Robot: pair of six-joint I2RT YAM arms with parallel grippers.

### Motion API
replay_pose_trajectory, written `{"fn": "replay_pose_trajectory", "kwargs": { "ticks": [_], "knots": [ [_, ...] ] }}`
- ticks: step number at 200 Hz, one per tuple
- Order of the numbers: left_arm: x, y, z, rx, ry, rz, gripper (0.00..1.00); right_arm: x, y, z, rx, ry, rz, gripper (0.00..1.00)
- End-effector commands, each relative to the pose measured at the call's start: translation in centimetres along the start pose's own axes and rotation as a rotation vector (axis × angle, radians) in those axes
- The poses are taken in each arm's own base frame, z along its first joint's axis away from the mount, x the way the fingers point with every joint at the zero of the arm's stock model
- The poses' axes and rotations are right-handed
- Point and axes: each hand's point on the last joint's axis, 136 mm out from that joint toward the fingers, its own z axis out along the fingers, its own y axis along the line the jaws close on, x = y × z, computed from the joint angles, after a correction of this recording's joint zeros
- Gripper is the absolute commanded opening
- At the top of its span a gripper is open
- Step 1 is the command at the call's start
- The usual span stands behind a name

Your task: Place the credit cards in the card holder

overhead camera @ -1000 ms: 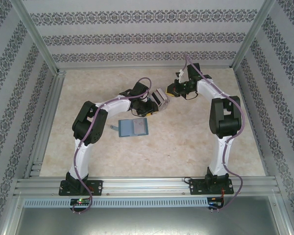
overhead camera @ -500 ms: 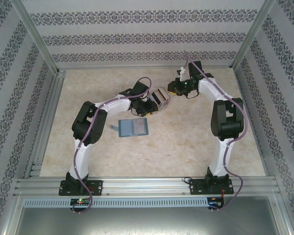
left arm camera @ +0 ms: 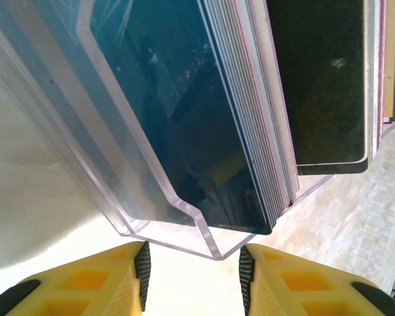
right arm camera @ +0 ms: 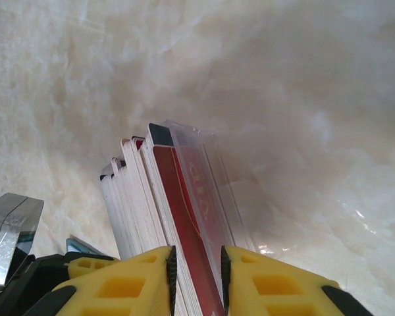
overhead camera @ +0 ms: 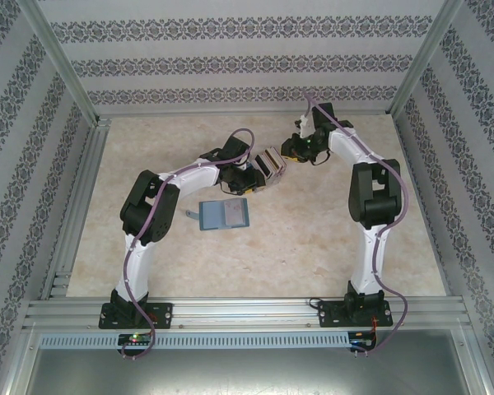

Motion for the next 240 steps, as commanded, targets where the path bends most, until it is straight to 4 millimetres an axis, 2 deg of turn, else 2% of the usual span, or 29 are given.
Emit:
{"fn": "replay_pose_trajectory", "kwargs": {
  "ticks": [1,45,148,189,240],
  "knots": [
    [-0.6,-1.4,-1.5,0.009,-0.026,0.034,0.43,-0.1,0.7,0.3,0.005,0.013,-0.031,0.28],
    [-0.6,-1.3,-1.4,0.009,-0.024,0.032,0.43,-0.1,1.1,0.7,-0.004,0.020,-0.035,0.26],
    [-0.5,-1.1,-1.2,0.004,-0.018,0.029,0.43,-0.1,0.9,0.9,0.001,0.026,-0.032,0.07],
    [-0.5,-1.2,-1.2,0.005,-0.020,0.028,0.43,-0.4,1.5,0.0,-0.004,0.008,-0.043,0.03],
    [-0.6,-1.4,-1.4,0.010,-0.023,0.029,0.43,-0.7,2.3,-1.7,-0.010,-0.022,-0.055,0.02]
  ]
}}
